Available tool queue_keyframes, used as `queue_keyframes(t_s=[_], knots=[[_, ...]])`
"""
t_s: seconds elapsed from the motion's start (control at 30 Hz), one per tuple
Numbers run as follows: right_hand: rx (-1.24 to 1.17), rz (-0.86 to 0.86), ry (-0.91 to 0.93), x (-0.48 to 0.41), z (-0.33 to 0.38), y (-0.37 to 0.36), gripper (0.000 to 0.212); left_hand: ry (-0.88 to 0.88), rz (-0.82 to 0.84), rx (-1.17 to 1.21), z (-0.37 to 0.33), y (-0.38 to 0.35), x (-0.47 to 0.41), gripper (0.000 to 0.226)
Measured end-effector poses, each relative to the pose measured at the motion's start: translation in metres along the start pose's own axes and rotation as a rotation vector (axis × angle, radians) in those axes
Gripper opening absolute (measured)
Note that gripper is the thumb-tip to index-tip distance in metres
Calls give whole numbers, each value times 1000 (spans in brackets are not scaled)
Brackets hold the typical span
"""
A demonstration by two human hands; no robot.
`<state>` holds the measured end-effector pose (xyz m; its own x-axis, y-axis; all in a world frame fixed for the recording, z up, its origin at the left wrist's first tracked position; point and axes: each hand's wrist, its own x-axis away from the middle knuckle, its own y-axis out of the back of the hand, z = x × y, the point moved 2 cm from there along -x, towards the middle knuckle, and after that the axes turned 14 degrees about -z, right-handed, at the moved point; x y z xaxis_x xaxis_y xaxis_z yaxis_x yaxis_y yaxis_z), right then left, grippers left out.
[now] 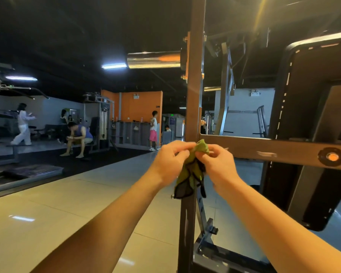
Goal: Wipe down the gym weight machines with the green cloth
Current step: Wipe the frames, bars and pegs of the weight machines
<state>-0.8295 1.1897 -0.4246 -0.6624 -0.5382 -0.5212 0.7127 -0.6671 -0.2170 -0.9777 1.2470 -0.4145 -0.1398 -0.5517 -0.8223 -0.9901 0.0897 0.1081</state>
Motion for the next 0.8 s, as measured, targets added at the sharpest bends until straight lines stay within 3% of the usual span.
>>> queue_keyframes(t_s=[0.1,0.2,0.27,0.33,0.47,0.57,0.8], knots=[[49,-168,130,-18,30,0,9,131,-225,-10,16,12,-22,21],[175,-329,397,-46,74,-12,10,276,-129,-122,31,2,-32,12],[279,-370,539,-64,91,-27,26,369,-83,-46,36,-10,-33,13],[385,-328,569,-78,90,-40,32,455,-127,96,39,-17,-33,7],[433,-247,533,-77,60,-46,24,317,-161,15,49,-19,-31,5],[434,-252,668,-56,28,-45,20,378,-183,133,55,-19,-32,3],[556,-305,902,-35,3,-45,40,409,-140,76,63,-18,-28,9]])
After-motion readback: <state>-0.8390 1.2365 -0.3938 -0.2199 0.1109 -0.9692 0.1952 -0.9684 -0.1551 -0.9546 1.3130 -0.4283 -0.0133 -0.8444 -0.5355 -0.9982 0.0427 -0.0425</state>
